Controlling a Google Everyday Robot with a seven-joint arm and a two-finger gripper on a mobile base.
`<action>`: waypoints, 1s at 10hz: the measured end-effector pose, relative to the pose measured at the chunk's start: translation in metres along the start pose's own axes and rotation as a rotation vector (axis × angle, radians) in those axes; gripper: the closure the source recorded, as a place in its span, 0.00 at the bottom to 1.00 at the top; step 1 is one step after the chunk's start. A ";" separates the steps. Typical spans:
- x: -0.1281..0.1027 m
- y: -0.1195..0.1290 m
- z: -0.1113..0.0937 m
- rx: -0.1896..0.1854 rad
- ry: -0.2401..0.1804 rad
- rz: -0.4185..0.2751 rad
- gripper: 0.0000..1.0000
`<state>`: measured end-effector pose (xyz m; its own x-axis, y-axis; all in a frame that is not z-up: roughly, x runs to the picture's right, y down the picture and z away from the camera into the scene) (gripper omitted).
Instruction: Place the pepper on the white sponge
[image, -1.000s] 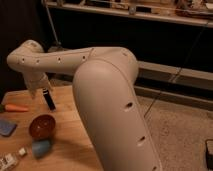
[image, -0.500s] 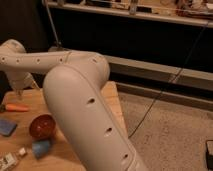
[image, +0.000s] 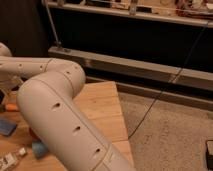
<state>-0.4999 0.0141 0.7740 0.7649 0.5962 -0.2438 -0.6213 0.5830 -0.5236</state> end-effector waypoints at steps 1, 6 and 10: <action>-0.010 0.004 0.006 -0.001 -0.017 -0.026 0.35; -0.040 0.007 0.018 -0.006 -0.083 -0.144 0.35; -0.039 0.007 0.018 -0.006 -0.083 -0.145 0.35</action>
<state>-0.5376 0.0049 0.7949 0.8295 0.5499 -0.0975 -0.5044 0.6627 -0.5536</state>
